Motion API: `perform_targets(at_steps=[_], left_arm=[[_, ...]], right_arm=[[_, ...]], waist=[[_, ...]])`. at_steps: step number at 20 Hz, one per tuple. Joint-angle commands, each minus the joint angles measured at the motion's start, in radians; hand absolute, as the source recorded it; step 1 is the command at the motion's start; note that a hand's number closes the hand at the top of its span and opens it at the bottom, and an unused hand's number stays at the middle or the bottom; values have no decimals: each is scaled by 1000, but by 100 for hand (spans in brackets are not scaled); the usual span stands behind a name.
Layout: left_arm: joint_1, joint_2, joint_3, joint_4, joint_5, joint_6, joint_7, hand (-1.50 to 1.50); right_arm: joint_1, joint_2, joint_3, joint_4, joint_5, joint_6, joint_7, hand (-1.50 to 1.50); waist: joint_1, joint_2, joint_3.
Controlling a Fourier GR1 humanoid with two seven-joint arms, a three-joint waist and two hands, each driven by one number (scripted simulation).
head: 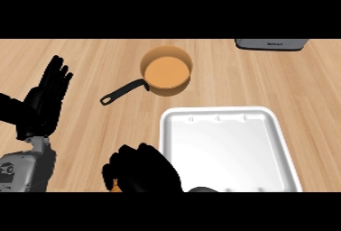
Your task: Pick the croissant from the tray and place it in the pot
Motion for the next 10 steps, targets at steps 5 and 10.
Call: perform_targets(at_steps=[5, 10], left_arm=[[-5, 26, 31, -13, 27, -19, 16, 0], [45, 10, 20, -49, 8, -6, 12, 0]], right_arm=[[-275, 2, -64, -119, 8, -296, 337, 150], [-397, 2, -163, -7, 26, -329, 371, 150]], waist=[[-2, 0, -1], [-25, 6, 0]])
